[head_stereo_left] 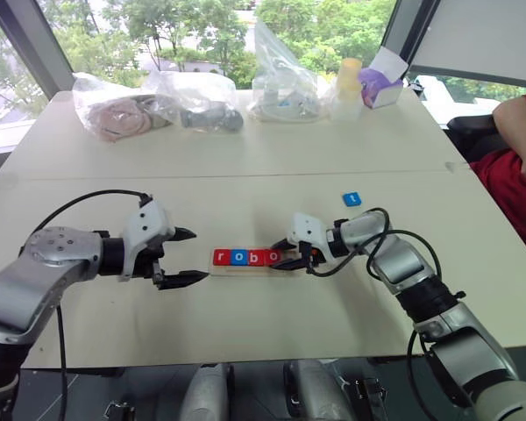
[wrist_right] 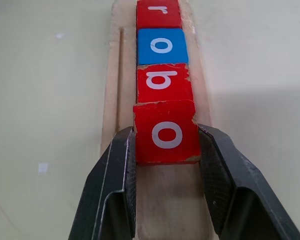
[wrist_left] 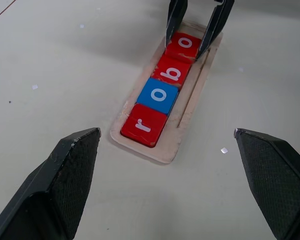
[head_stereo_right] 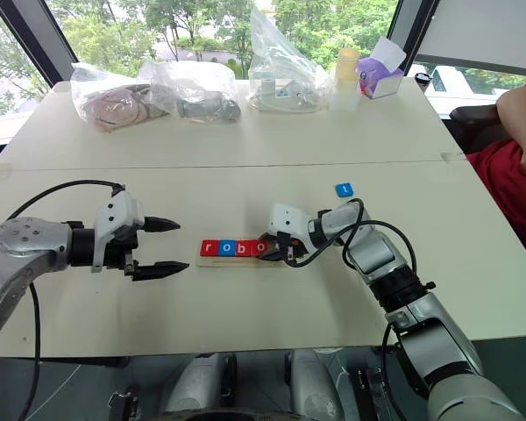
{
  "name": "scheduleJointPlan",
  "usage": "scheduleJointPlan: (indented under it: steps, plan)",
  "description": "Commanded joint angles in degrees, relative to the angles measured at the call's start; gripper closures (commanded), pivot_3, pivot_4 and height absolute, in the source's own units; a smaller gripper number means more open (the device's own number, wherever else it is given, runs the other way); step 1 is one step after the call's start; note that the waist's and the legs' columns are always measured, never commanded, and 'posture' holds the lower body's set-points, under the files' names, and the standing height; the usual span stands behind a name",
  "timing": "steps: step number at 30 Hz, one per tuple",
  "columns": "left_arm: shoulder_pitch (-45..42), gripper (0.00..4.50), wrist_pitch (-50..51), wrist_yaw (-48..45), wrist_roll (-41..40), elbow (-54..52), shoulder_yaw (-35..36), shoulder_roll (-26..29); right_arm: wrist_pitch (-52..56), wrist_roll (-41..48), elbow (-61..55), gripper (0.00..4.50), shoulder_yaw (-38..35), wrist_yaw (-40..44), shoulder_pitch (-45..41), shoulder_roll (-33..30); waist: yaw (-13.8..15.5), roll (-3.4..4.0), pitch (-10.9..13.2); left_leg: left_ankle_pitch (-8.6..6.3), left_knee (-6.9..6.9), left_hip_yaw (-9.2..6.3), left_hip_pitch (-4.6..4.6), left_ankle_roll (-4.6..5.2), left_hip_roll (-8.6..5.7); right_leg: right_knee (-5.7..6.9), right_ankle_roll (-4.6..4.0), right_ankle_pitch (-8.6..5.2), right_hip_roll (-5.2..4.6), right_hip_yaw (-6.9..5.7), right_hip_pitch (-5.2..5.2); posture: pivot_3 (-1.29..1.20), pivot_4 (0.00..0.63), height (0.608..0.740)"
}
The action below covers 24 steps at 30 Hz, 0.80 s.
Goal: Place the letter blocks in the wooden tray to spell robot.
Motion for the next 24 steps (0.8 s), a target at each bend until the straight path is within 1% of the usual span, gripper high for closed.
scheduleJointPlan:
  steps: [1,6,8,9,12,13,20,23,24]
  plan:
    - [-0.76,0.00,-0.79,0.55,0.68,-0.85,0.91,-0.05,-0.68,-0.32,-1.11,3.34,0.36,-0.47,0.12,0.74,-0.02,0.00,0.00,0.00,0.00,0.00,0.00,0.00,0.00,0.00,0.00,0.00,0.00,0.00,0.00,0.00,0.150,0.740]
    - [-0.89,0.00,-1.26,0.63,1.56,-0.49,0.46,-0.20,-1.09,-0.70,-1.14,3.34,0.52,-0.74,0.37,1.10,-0.12,0.00,0.00,0.00,-0.01,0.01,0.03,0.00,0.01,0.00,-0.01,0.00,0.02,0.00,0.00,0.00,0.150,0.740]
    - [-0.92,0.00,-1.30,0.64,1.69,-0.46,0.41,-0.29,-1.23,-0.85,-0.95,2.30,0.38,-1.03,0.43,1.17,-0.10,0.00,0.00,0.00,-0.01,0.01,0.02,0.00,0.01,0.00,-0.01,0.01,0.02,0.00,0.00,0.00,0.150,0.740]
    - [-0.93,0.00,-1.31,0.62,1.74,-0.45,0.41,-0.33,-1.29,-0.87,-0.92,1.94,0.29,-1.10,0.38,1.15,-0.09,0.00,0.00,0.00,-0.01,0.01,0.02,0.00,0.01,0.00,-0.01,0.00,0.02,0.00,0.00,0.00,0.150,0.740]
    - [-0.91,0.00,-1.29,0.54,1.90,-0.42,0.53,-0.44,-0.79,-0.64,-1.65,0.45,-0.69,-1.88,-0.07,1.08,0.00,0.00,0.00,0.00,-0.01,0.01,0.02,0.00,0.01,0.00,-0.01,0.00,0.01,0.00,0.00,0.00,0.150,0.740]
    - [-0.91,0.00,-1.29,0.54,1.95,-0.39,0.54,-0.49,-0.42,-0.41,-2.08,0.03,-1.19,-2.36,-0.23,1.14,0.01,0.00,0.00,0.00,-0.01,0.01,0.02,0.00,0.01,0.00,-0.01,0.00,0.01,0.00,0.00,0.00,0.150,0.740]
    - [-0.76,0.00,-1.79,0.58,2.62,0.08,0.49,-1.07,5.79,2.90,-9.05,0.03,-5.40,-5.95,1.26,0.67,0.04,0.00,0.00,0.00,-0.01,-0.01,0.00,0.00,0.01,0.00,-0.01,0.00,0.00,0.00,-0.01,0.00,0.150,0.740]
    - [-0.60,0.00,-1.39,0.82,1.86,-0.75,0.99,-1.59,12.39,6.30,-12.56,0.03,-12.13,-11.77,2.20,1.50,0.09,0.00,0.00,0.00,-0.02,-0.02,-0.02,0.00,0.01,-0.01,-0.01,0.00,-0.02,0.00,-0.01,0.00,0.150,0.740]
    - [-1.12,0.00,-0.59,1.15,0.57,-1.24,1.37,-2.44,14.90,7.29,-13.12,0.03,-15.67,-15.27,2.21,1.88,0.13,0.00,0.00,0.00,-0.02,-0.03,-0.03,0.00,0.01,-0.01,-0.01,0.00,-0.04,0.00,-0.01,0.00,0.150,0.740]
